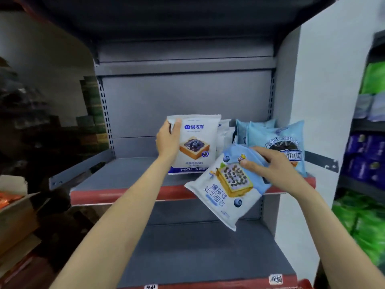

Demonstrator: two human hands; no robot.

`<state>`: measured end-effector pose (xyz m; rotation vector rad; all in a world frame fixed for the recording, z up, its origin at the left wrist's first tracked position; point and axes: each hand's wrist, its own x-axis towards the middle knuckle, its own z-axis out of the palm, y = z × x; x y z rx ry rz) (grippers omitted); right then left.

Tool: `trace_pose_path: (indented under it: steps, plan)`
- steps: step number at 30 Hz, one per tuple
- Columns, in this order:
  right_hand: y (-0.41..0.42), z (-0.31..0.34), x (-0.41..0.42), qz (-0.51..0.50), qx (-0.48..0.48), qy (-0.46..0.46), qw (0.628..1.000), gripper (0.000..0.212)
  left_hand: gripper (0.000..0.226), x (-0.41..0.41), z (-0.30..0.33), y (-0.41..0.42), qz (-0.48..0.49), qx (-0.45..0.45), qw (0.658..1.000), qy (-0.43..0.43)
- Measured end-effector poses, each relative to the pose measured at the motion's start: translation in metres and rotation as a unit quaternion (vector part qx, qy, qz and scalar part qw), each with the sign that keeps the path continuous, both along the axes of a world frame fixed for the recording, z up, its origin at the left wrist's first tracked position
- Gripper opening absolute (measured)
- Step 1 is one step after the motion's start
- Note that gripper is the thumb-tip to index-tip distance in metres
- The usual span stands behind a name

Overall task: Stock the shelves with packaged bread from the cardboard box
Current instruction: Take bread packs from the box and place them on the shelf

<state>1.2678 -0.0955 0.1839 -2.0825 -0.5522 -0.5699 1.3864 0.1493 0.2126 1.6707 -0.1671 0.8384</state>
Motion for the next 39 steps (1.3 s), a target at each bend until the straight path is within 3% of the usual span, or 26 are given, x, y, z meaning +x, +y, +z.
trace_pose_path:
  steps: [3, 6, 8, 10, 11, 14, 19, 22, 24, 30, 35, 39]
  plan:
    - [-0.007, -0.003, 0.010, -0.039, -0.011, -0.011, 0.999, 0.017, 0.016, 0.020, -0.017, -0.021, -0.114, -0.017, 0.989, 0.097]
    - [-0.008, -0.008, 0.019, -0.076, -0.021, -0.029, 0.996, 0.013, 0.055, 0.031, -0.024, -0.022, -0.212, 0.027, 0.953, 0.213]
    - [-0.006, -0.009, 0.023, -0.087, -0.021, -0.033, 0.995, 0.013, 0.079, 0.034, -0.028, -0.014, -0.186, 0.174, 0.933, 0.255]
    - [-0.002, -0.008, 0.027, -0.086, -0.024, -0.032, 0.995, 0.019, 0.066, 0.026, -0.031, -0.006, -0.070, 0.354, 0.899, 0.248]
    - [0.000, -0.007, 0.028, -0.081, -0.026, -0.029, 0.996, 0.022, 0.064, 0.017, -0.031, 0.000, -0.053, 0.384, 0.896, 0.214]
    - [0.012, -0.003, 0.033, -0.054, -0.005, -0.015, 0.998, 0.027, 0.083, -0.012, -0.033, 0.018, -0.160, 0.275, 0.937, 0.142]
    - [0.047, 0.017, 0.041, 0.033, -0.020, 0.024, 0.999, 0.035, 0.079, -0.065, -0.029, 0.041, -0.311, 0.287, 0.892, 0.158]
    - [0.075, 0.032, 0.049, 0.053, -0.052, 0.007, 0.997, 0.022, 0.044, -0.074, -0.025, 0.056, -0.292, 0.254, 0.910, 0.146]
    - [0.092, 0.039, 0.055, 0.050, -0.039, -0.021, 0.998, 0.013, 0.036, -0.076, -0.026, 0.071, -0.271, 0.203, 0.929, 0.148]
    - [0.128, 0.033, 0.073, 0.011, -0.044, -0.086, 0.995, 0.043, 0.029, -0.077, -0.039, 0.115, -0.184, 0.054, 0.971, 0.141]
    - [0.166, 0.011, 0.085, 0.007, -0.002, -0.080, 0.997, 0.066, 0.032, -0.065, -0.033, 0.136, -0.112, 0.019, 0.989, 0.094]
    - [0.207, -0.002, 0.108, -0.004, -0.025, -0.049, 0.998, 0.082, 0.035, -0.031, -0.031, 0.144, -0.107, -0.066, 0.990, 0.071]
